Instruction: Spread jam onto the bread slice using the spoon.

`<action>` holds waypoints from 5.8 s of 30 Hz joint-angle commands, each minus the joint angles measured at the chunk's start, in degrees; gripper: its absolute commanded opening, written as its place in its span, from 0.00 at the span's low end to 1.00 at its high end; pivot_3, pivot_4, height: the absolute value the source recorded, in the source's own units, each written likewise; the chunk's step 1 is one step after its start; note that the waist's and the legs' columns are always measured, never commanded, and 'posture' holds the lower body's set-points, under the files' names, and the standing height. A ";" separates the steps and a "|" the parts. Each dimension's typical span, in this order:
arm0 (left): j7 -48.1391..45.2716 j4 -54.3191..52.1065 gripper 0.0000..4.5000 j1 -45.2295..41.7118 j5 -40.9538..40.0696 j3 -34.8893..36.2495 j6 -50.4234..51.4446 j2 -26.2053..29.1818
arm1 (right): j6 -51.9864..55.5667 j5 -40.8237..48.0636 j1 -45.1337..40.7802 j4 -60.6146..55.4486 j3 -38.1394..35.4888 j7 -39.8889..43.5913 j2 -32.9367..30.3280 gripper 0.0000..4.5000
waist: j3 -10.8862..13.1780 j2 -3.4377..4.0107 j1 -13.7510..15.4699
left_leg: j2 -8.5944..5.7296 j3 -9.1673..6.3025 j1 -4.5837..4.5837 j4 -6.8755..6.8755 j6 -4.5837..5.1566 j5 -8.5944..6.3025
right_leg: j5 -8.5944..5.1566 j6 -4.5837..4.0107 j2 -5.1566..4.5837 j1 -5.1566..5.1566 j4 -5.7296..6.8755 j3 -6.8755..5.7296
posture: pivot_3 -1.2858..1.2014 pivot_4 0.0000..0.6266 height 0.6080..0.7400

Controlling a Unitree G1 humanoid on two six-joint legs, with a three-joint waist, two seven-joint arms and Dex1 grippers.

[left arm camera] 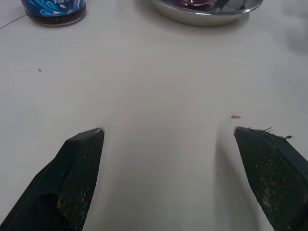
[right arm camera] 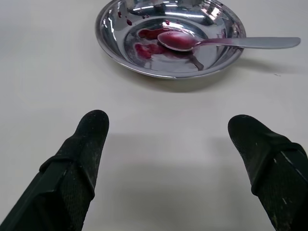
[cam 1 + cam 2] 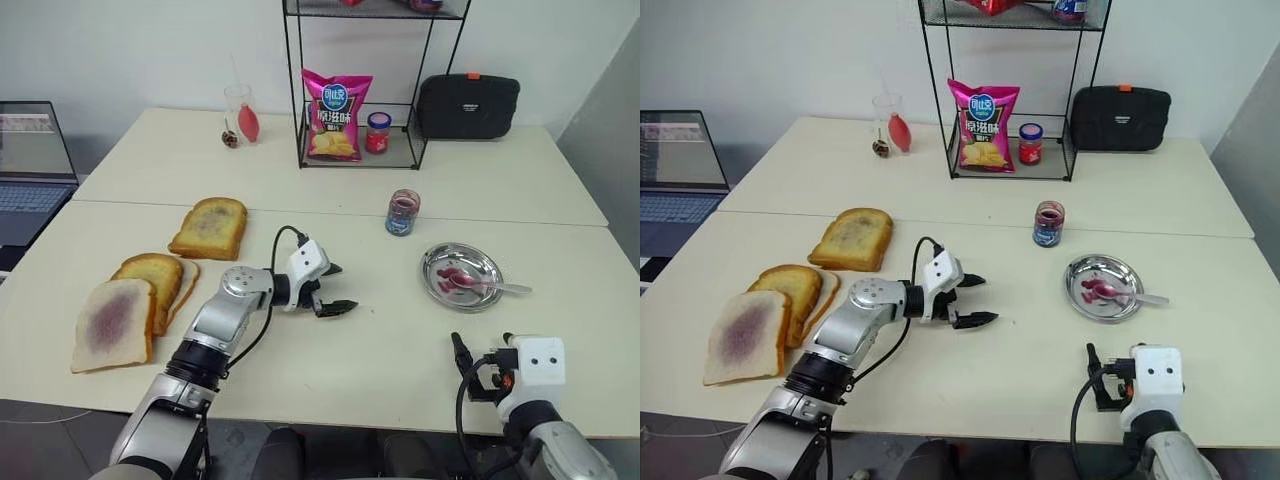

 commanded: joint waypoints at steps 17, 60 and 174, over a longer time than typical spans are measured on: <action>-2.87 -2.60 1.00 -2.41 -3.66 1.95 5.75 0.29 | -0.98 -0.79 0.30 -3.39 3.34 -1.32 0.66 1.00 | 0.00 0.00 -0.01 | 0.01 -0.01 0.00 0.00 0.00 0.00 | 0.00 0.00 0.00 0.00 0.00 -0.01 | 0.52 0.24 1.00; 28.05 -3.46 1.00 13.03 -26.38 54.51 28.29 25.97 | 8.11 31.43 -51.43 20.01 8.18 35.72 -19.38 1.00 | 0.79 -0.78 -0.13 | 0.05 -0.02 -0.05 0.01 -0.08 -0.10 | 0.18 -0.23 -0.12 -0.08 -0.02 -0.11 | 0.52 0.24 1.00; -1.75 27.37 0.84 -24.35 0.42 -1.81 5.34 1.17 | -31.43 46.48 16.52 -6.18 -7.59 -23.54 -35.04 1.00 | 0.63 -0.74 -0.12 | -0.08 0.06 -0.81 0.48 0.58 0.36 | 0.78 0.29 0.08 -0.72 0.12 0.22 | 0.52 0.24 1.00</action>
